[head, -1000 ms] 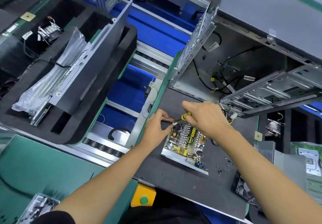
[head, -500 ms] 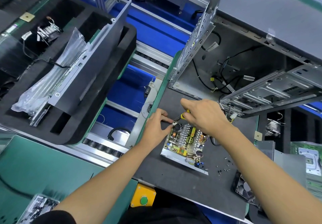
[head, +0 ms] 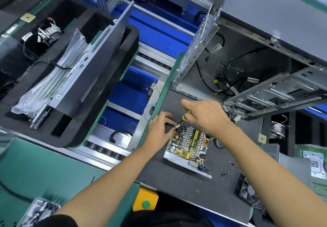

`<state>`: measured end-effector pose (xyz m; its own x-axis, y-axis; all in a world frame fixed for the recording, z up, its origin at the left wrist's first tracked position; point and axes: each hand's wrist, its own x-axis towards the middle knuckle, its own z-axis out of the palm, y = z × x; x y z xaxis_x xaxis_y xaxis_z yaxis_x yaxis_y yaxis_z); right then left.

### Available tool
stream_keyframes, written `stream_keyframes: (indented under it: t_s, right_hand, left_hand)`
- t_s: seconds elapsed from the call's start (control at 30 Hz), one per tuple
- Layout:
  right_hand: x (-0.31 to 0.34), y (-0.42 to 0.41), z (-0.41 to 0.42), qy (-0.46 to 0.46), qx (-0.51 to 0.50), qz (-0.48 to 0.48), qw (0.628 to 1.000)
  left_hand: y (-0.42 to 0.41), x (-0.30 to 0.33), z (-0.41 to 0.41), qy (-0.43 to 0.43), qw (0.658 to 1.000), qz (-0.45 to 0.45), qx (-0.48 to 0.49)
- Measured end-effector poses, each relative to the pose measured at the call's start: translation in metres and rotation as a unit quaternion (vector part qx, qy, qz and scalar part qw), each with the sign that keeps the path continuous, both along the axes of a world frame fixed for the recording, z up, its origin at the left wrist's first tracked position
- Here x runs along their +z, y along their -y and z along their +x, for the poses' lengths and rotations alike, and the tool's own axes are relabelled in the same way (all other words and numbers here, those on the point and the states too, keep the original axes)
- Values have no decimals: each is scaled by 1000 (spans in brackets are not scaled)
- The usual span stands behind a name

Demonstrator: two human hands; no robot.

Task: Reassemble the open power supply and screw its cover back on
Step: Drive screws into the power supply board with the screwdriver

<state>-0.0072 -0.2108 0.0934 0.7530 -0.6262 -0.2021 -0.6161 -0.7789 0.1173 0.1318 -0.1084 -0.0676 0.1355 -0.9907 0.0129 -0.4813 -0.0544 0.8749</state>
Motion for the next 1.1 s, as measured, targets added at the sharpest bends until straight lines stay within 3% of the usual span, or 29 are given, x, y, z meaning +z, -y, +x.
stream_keyframes:
  t_s: [0.6,0.9,1.1]
  right_hand:
    - [-1,8,23,-14,60,70,996]
    - [-11,13,17,-8,19,56,998]
    - [-11,12,19,-15,0,87,996]
  left_hand:
    - [4,-7,0,3,1000,-7,-25]
    - [25,8,16,-49,995,-34,-75]
    - [43,21,18,-60,991,4,-118]
